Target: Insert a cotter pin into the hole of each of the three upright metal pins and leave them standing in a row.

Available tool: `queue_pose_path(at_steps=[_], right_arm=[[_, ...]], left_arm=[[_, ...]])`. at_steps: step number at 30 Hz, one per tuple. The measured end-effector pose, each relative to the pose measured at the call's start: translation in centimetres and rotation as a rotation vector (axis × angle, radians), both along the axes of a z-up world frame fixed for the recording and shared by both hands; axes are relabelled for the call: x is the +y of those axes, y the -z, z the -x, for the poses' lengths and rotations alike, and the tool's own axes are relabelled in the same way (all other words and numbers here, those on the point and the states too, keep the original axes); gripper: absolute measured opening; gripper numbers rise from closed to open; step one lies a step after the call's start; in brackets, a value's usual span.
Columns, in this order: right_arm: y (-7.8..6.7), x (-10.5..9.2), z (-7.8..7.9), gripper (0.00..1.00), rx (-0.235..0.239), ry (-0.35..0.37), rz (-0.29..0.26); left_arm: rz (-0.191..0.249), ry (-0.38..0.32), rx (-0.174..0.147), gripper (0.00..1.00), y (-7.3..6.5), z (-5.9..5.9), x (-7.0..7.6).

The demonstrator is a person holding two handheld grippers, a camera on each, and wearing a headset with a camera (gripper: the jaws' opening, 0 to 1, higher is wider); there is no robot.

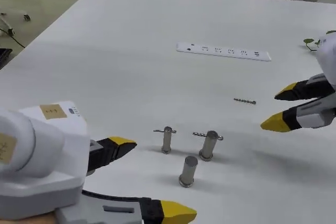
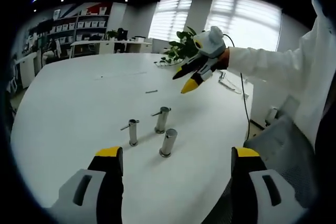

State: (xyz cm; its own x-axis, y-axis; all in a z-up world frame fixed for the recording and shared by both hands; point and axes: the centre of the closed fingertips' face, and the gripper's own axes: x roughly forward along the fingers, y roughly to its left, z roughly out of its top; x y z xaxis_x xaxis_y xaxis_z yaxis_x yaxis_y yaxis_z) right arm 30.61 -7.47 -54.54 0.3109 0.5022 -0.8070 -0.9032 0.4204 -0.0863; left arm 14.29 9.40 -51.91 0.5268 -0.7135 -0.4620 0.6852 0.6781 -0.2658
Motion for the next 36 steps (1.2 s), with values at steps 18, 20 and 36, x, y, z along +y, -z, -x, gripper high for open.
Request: queue_pose_path(at_steps=[18,20,36], right_arm=[[5.1,-0.9,-6.3,0.29,0.008,-0.034,0.207],[5.5,-0.9,-6.4,0.28,0.018,-0.033,0.216],[6.2,-0.3,-8.4,0.19,0.029,-0.017,0.230]], left_arm=[[0.025,-0.025,0.014,0.79,-0.3,1.1,-0.1],[0.017,-0.022,0.018,0.79,-0.2,1.3,0.0],[0.018,-0.044,0.027,0.77,0.1,1.5,0.5]])
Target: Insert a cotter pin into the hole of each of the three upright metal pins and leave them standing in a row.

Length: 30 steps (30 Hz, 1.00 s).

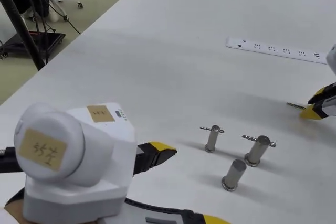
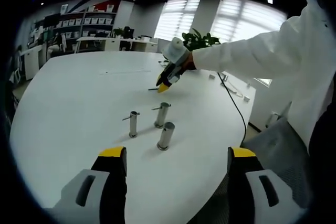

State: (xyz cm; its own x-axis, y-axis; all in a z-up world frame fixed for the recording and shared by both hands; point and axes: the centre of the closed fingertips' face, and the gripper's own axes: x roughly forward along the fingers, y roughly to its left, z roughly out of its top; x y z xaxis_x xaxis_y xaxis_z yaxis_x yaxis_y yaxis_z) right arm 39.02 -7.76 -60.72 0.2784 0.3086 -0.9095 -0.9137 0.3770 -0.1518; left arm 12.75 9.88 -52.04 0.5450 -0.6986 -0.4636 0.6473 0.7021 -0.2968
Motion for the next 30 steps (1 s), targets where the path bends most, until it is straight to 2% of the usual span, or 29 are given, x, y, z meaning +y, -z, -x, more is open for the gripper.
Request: queue_pose_path(at_steps=[3,6,8,10,12,23,30], right_arm=[[0.4,0.0,0.2,0.13,0.007,-0.016,0.027],[0.3,0.3,0.2,0.11,0.008,-0.010,0.021],[0.4,0.2,0.5,0.08,0.027,-0.008,0.023],[0.6,0.3,1.2,0.01,0.068,0.002,0.008],[0.6,0.4,1.3,0.00,0.062,-0.024,0.019],[0.7,0.2,0.8,0.00,0.092,-0.013,0.068],[0.8,0.4,0.7,0.00,0.075,-0.072,0.107]], left_arm=[[-0.002,-0.005,0.004,0.77,0.1,-0.1,0.1],[-0.001,-0.006,0.006,0.76,0.2,-0.1,0.0],[0.001,-0.005,0.006,0.76,0.2,-0.1,0.0],[0.009,-0.013,0.001,0.76,0.2,-0.2,-0.1],[0.019,-0.016,0.000,0.76,0.1,-0.2,-0.1],[0.030,-0.016,0.008,0.74,0.2,0.0,0.0],[0.041,-0.018,0.003,0.73,0.0,-0.2,0.0]])
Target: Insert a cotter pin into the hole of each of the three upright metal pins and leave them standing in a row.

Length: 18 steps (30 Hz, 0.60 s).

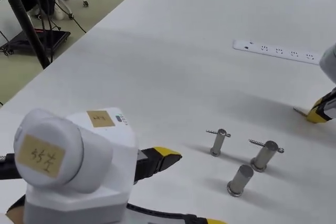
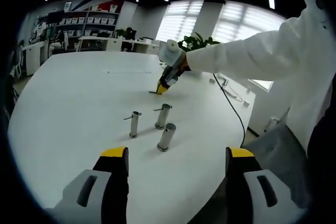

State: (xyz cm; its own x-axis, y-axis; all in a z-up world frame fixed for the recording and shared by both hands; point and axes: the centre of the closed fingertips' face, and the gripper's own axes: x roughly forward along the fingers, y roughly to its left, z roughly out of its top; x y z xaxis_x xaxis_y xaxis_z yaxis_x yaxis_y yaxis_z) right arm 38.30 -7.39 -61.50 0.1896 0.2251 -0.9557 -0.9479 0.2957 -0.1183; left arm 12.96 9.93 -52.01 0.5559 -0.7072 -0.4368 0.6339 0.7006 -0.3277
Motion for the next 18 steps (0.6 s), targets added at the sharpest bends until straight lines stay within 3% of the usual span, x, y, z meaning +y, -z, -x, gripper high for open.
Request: queue_pose_path(at_steps=[5,14,18], right_arm=[[-0.1,-0.1,-0.1,0.00,0.002,0.047,-0.030],[-0.2,-0.2,0.0,0.00,-0.010,0.015,0.008],[-1.1,0.3,0.2,0.00,-0.038,-0.012,0.001]], left_arm=[[0.000,0.003,0.009,0.73,0.2,0.0,0.0],[-0.008,0.009,0.008,0.72,0.4,0.1,0.0],[-0.012,0.003,0.005,0.72,0.3,0.1,0.1]])
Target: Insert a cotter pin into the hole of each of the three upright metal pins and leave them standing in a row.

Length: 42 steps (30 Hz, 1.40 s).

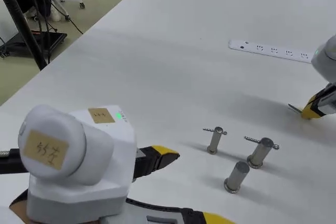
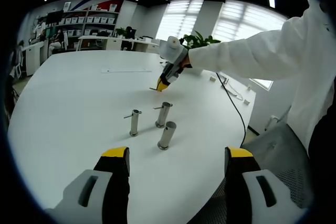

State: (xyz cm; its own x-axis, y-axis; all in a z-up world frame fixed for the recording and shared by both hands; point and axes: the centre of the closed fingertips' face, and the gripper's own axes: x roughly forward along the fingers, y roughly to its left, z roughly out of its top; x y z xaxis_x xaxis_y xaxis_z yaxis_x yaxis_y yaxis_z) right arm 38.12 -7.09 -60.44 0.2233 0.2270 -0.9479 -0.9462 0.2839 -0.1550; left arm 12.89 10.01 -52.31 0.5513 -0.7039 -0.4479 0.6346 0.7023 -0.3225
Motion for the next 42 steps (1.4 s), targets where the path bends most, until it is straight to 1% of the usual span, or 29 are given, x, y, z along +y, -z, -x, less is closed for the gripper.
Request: queue_pose_path(at_steps=[2,6,8,9,10,12,14,16,17,18,19,20,24,25,26,27,28,29,30,32,35,38,39,42], right_arm=[[-0.7,0.2,0.4,0.00,-0.016,-0.034,-0.001],[-2.0,0.4,1.3,0.00,-0.043,-0.066,-0.013],[-2.4,0.5,1.1,0.00,-0.052,-0.068,-0.033],[-3.2,0.7,1.5,0.00,-0.067,-0.077,-0.053],[-3.6,0.7,1.8,0.00,-0.076,-0.082,-0.059],[-4.4,1.0,2.4,0.00,-0.096,-0.093,-0.074],[-5.3,1.0,2.7,0.00,-0.119,-0.100,-0.101],[-6.0,1.4,3.5,0.00,-0.120,-0.094,-0.136],[-6.6,1.6,3.9,0.00,-0.130,-0.090,-0.159],[-6.8,1.7,4.1,0.00,-0.132,-0.089,-0.166],[-7.4,1.9,4.8,0.00,-0.142,-0.093,-0.185],[-7.7,2.0,5.2,0.00,-0.149,-0.097,-0.193],[-9.1,2.6,6.8,0.00,-0.196,-0.114,-0.225],[-9.4,2.9,6.8,0.00,-0.216,-0.124,-0.237],[-9.7,3.2,6.9,0.00,-0.243,-0.152,-0.255],[-10.0,3.3,7.5,0.00,-0.252,-0.152,-0.260],[-10.1,3.3,7.6,0.00,-0.258,-0.152,-0.263],[-10.6,3.6,8.2,0.00,-0.281,-0.159,-0.279],[-10.7,3.7,8.3,0.00,-0.287,-0.159,-0.283],[-11.4,4.1,9.1,0.00,-0.316,-0.166,-0.303],[-12.0,4.6,9.9,0.00,-0.351,-0.172,-0.322],[-12.9,5.3,10.7,0.00,-0.388,-0.178,-0.348],[-13.0,5.4,10.9,0.00,-0.396,-0.180,-0.351],[-13.5,6.0,11.7,0.00,-0.450,-0.203,-0.350]], left_arm=[[0.003,-0.004,0.000,0.71,-0.1,0.0,0.0],[0.004,-0.013,-0.002,0.71,-0.1,0.0,0.1],[0.000,-0.031,-0.011,0.71,-0.1,-0.3,0.3],[0.000,-0.036,-0.012,0.71,-0.1,-0.3,0.4],[0.004,-0.038,-0.010,0.71,-0.1,-0.4,0.4],[0.008,-0.040,-0.015,0.70,-0.2,-0.5,0.5],[0.010,-0.041,-0.018,0.69,-0.4,-0.6,0.7],[0.010,-0.042,-0.025,0.68,-0.6,-0.8,0.9],[0.010,-0.042,-0.028,0.67,-0.7,-0.9,1.0],[0.010,-0.043,-0.029,0.66,-0.7,-0.9,1.1],[0.009,-0.049,-0.041,0.66,-0.9,-1.2,1.3],[0.009,-0.049,-0.045,0.66,-1.1,-1.2,1.3],[0.008,-0.049,-0.053,0.64,-1.4,-1.6,1.5],[0.007,-0.048,-0.055,0.64,-1.4,-1.8,1.6],[0.007,-0.049,-0.056,0.64,-1.5,-1.9,1.6],[0.008,-0.050,-0.058,0.63,-1.6,-2.0,1.6],[0.008,-0.050,-0.060,0.62,-1.6,-2.1,1.6],[0.013,-0.050,-0.060,0.62,-1.8,-2.3,1.6],[0.016,-0.051,-0.059,0.61,-1.8,-2.4,1.6],[0.029,-0.052,-0.056,0.61,-2.1,-2.9,1.4],[0.038,-0.048,-0.065,0.58,-2.5,-3.4,1.1],[0.067,-0.048,-0.066,0.54,-3.2,-4.1,0.6],[0.073,-0.047,-0.066,0.53,-3.4,-4.3,0.5],[0.088,-0.035,-0.079,0.50,-4.0,-4.9,-0.1]])
